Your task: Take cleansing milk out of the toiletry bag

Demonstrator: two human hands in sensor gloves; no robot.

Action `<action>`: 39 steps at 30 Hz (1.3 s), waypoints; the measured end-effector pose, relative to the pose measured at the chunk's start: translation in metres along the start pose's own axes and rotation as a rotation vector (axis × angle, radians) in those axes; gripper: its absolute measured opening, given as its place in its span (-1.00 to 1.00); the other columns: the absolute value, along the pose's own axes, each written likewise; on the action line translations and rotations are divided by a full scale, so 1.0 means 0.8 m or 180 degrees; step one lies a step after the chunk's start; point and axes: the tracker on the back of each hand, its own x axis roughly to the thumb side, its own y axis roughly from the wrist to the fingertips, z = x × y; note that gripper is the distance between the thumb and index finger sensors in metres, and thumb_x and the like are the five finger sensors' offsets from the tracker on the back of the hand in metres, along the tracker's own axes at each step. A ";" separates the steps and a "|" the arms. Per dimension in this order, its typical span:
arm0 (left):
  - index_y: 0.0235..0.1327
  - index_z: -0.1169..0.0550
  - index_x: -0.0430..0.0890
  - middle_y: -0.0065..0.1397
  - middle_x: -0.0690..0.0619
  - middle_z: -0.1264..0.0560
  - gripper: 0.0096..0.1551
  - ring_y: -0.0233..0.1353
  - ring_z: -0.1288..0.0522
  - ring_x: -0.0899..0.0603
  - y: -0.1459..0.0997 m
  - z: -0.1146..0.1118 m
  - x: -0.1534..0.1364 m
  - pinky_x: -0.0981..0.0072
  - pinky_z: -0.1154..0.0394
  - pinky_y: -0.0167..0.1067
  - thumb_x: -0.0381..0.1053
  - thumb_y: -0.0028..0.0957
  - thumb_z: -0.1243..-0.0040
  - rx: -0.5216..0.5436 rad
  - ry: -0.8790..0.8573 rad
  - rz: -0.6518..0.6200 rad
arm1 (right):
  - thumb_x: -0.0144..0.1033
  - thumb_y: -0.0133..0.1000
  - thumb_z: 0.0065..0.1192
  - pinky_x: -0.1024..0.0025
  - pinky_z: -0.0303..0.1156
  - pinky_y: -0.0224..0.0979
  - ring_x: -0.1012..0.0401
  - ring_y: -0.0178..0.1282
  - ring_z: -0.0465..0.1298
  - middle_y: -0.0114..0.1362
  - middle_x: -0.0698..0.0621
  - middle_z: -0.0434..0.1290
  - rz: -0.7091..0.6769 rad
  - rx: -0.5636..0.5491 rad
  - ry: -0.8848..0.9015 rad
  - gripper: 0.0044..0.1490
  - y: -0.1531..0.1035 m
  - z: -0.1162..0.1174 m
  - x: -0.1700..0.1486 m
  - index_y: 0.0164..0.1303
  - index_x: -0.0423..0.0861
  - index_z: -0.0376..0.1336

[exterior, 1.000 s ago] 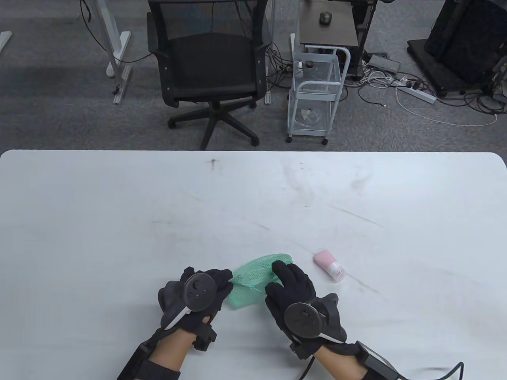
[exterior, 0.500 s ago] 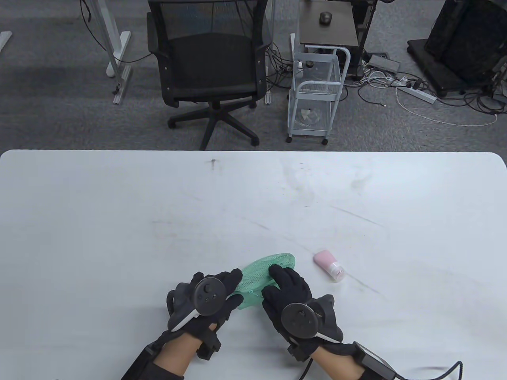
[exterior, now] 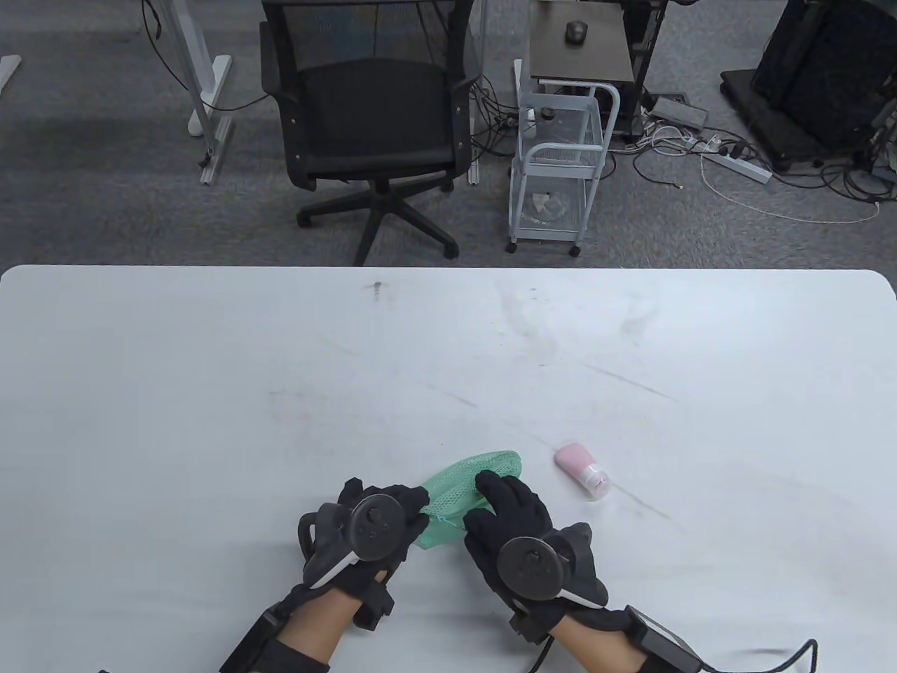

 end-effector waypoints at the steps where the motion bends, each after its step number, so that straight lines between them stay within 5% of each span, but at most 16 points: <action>1: 0.15 -0.74 0.04 0.31 -0.04 -0.74 -0.54 0.26 -0.73 -0.29 0.000 0.001 -0.001 -0.42 -0.31 0.44 0.04 -0.04 -0.54 0.0016 0.0031 0.0013 | -0.36 0.19 0.43 -0.49 0.21 0.38 -0.58 0.46 0.24 0.66 -0.50 0.22 0.0018 -0.0016 -0.0010 -0.60 0.000 -0.001 -0.001 0.11 -0.31 0.51; 39: 0.16 -0.75 0.05 0.29 -0.04 -0.76 -0.55 0.23 -0.75 -0.30 0.010 0.021 -0.060 -0.43 -0.31 0.43 -0.01 -0.03 -0.54 0.0093 -0.0396 0.0508 | -0.37 0.18 0.44 -0.47 0.25 0.38 -0.52 0.46 0.33 0.62 -0.40 0.34 0.0424 -0.0150 0.0370 -0.60 0.006 -0.026 -0.065 0.10 -0.31 0.52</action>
